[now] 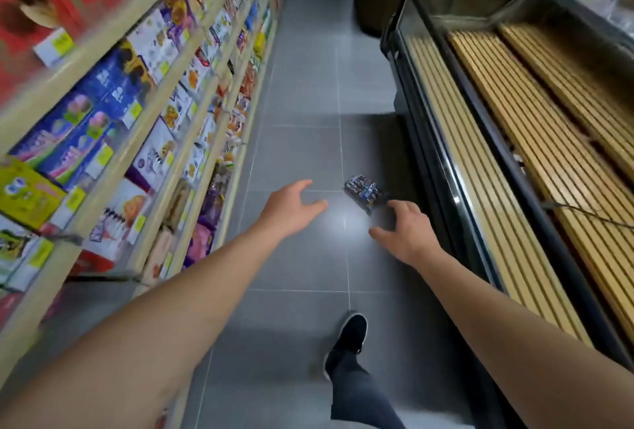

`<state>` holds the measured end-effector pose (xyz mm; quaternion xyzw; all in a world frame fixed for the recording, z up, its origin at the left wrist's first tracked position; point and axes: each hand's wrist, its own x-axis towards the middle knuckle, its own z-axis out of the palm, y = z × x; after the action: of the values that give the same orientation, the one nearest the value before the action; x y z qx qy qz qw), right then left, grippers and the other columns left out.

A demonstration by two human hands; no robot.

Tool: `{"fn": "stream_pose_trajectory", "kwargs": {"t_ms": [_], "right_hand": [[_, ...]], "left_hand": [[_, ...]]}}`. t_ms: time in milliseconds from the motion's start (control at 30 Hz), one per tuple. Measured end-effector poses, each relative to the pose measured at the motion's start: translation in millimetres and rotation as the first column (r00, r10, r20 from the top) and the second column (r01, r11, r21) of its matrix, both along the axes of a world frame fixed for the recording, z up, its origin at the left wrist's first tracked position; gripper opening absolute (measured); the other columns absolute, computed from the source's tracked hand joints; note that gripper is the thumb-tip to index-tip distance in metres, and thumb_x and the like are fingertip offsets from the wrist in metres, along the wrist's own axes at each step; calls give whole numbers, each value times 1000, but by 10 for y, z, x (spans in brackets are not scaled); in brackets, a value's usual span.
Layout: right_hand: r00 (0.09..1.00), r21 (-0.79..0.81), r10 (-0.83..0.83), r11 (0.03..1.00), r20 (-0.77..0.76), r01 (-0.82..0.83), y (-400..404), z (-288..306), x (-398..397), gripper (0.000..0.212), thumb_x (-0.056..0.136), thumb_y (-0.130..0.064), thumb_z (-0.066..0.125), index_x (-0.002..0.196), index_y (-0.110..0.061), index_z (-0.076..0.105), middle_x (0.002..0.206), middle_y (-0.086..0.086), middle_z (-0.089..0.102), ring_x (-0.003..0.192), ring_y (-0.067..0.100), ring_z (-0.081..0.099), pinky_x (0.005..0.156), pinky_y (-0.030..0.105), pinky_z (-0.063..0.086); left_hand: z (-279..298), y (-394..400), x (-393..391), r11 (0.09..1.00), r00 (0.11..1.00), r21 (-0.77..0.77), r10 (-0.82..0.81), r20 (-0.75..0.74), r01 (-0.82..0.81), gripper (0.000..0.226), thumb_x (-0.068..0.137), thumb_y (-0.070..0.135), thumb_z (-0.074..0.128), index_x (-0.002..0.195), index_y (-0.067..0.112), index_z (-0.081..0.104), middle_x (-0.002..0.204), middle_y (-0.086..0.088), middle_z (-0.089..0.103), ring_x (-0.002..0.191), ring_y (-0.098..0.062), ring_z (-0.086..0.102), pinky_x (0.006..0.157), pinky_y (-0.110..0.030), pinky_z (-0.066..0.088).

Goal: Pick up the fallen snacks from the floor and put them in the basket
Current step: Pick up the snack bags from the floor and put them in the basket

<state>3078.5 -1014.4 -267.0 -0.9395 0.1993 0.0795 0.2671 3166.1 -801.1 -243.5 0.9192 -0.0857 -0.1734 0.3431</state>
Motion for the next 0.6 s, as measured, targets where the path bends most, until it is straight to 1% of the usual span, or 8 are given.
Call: {"fn": "stream_pose_trajectory", "kwargs": {"t_ms": [33, 100, 233, 400, 500, 600], "right_hand": [[1000, 0, -6, 1000, 4, 6, -92, -46, 181, 73, 86, -42, 70, 147, -11, 42, 148, 11, 43, 135, 32, 42, 112, 36, 33], [1000, 13, -12, 1000, -5, 12, -294, -140, 542, 73, 85, -44, 69, 145, -12, 44, 146, 11, 44, 133, 32, 43, 111, 38, 35], [998, 15, -1, 1000, -62, 2, -772, -232, 1311, 73, 84, -47, 69, 144, -12, 46, 143, 11, 46, 129, 32, 45, 110, 40, 39], [995, -6, 25, 1000, -97, -25, -1245, -217, 2152, 76, 85, -47, 70, 146, -11, 43, 143, 11, 46, 129, 31, 46, 110, 41, 41], [992, -5, 38, 999, -118, -39, -1436, -283, 2654, 78, 84, -49, 70, 147, -13, 41, 144, 10, 45, 129, 29, 46, 110, 41, 41], [991, -5, 39, 999, -132, -40, -1596, -383, 3196, 75, 85, -48, 70, 145, -13, 43, 144, 10, 45, 131, 29, 44, 110, 40, 40]], "left_hand": [[-33, -97, 185, 1000, 1000, -1, -7, -3, 7, 66, 86, 42, 68, 144, 21, 46, 148, 0, 49, 131, -22, 51, 110, -33, 39], [-101, -295, 540, 999, 1000, 25, -22, -3, 22, 65, 86, 42, 67, 144, 21, 46, 147, 1, 50, 130, -21, 52, 109, -31, 39], [-207, -719, 1294, 995, 999, 93, -30, -31, 33, 65, 86, 44, 67, 144, 21, 46, 146, -3, 52, 129, -23, 53, 107, -30, 40], [-264, -1134, 2098, 995, 998, 96, -23, -58, 29, 65, 88, 40, 66, 145, 18, 45, 148, -4, 49, 135, -21, 47, 108, -27, 34], [-312, -1366, 2591, 993, 998, 116, -28, -57, 34, 63, 90, 40, 65, 146, 19, 45, 148, -6, 48, 135, -23, 46, 107, -28, 35], [-430, -1567, 3136, 994, 995, 99, -38, -90, 47, 64, 89, 40, 64, 147, 22, 43, 148, -5, 49, 134, -23, 47, 106, -29, 37]]}}
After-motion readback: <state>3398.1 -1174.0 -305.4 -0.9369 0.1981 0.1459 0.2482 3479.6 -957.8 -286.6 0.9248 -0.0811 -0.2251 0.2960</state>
